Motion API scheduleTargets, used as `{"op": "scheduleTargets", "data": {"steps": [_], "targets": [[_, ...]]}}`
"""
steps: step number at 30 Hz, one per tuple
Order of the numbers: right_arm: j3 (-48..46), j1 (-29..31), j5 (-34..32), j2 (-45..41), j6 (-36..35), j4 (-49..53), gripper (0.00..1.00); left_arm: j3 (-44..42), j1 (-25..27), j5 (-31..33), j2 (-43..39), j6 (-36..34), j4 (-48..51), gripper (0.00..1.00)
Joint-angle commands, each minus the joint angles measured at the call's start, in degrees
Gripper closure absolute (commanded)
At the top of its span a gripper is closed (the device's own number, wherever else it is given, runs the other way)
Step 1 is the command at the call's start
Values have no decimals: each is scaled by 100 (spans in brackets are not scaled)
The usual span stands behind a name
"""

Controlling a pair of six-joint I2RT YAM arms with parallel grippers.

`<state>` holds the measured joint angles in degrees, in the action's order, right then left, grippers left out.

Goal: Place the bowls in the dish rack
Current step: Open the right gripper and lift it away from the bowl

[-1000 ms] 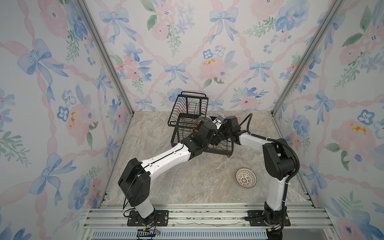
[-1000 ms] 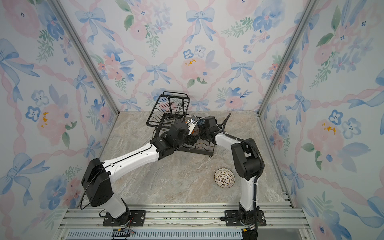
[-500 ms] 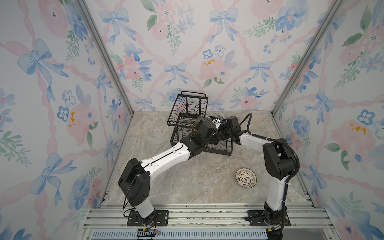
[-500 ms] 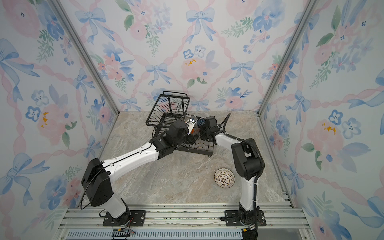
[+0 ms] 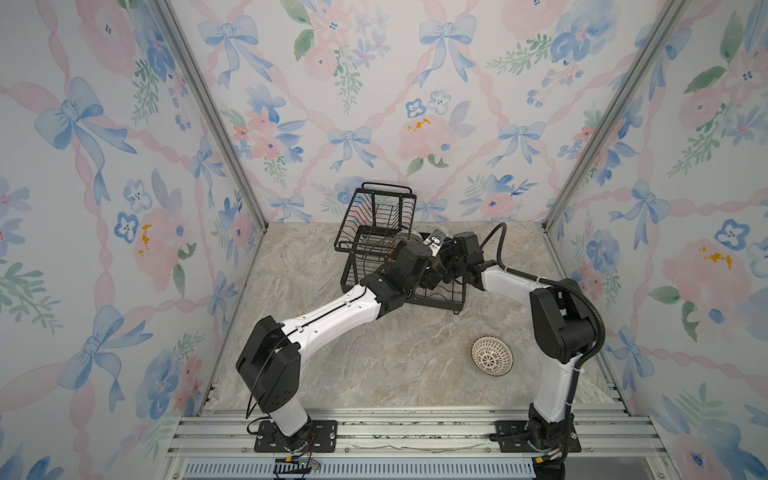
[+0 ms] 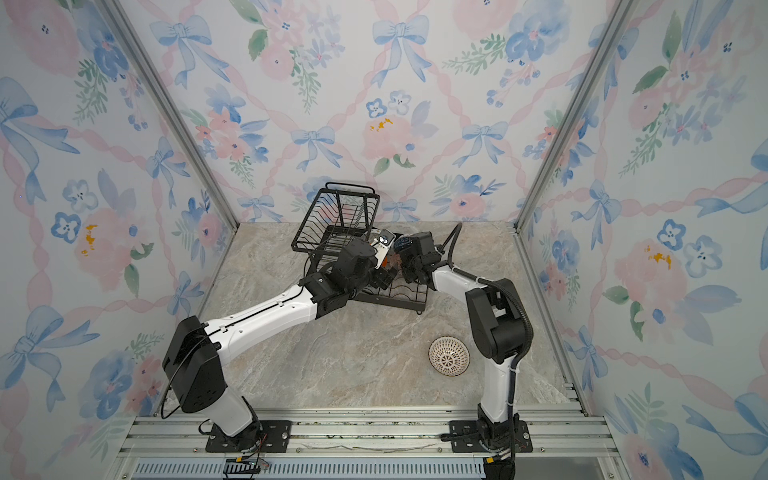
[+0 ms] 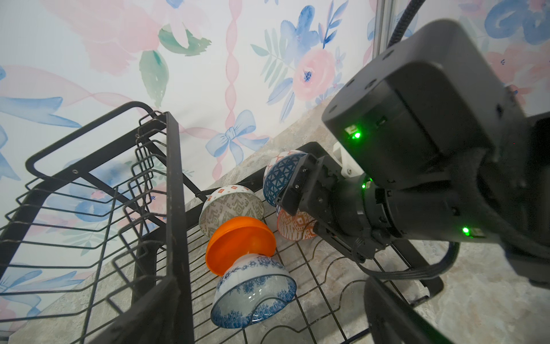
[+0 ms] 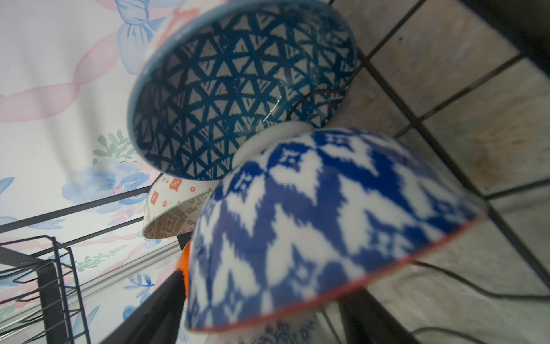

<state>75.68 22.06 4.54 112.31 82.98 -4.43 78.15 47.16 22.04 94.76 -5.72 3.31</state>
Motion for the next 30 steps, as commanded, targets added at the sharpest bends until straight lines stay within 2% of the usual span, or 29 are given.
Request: {"op": "scheduleTargets", "data": {"steps": [1,5,15,21,26,30], "targets": [[-95,-72,-96,-280,-184,110,16,-81,-189,213,8,195,361,2],[-127,-72,-223,-450,-360,185,1,-72,-190,220,7,195,362,2],[-99,-136,-119,-888,-792,775,3,-33,-189,213,73,265,348,2],[78,-363,-75,-1386,-1738,1513,3,136,-187,229,166,328,350,2],[-30,-913,748,-1463,-1623,1100,3,257,-172,230,213,343,353,2],[183,-1081,1083,-1289,-1568,879,3,315,-154,247,245,327,353,2]]}}
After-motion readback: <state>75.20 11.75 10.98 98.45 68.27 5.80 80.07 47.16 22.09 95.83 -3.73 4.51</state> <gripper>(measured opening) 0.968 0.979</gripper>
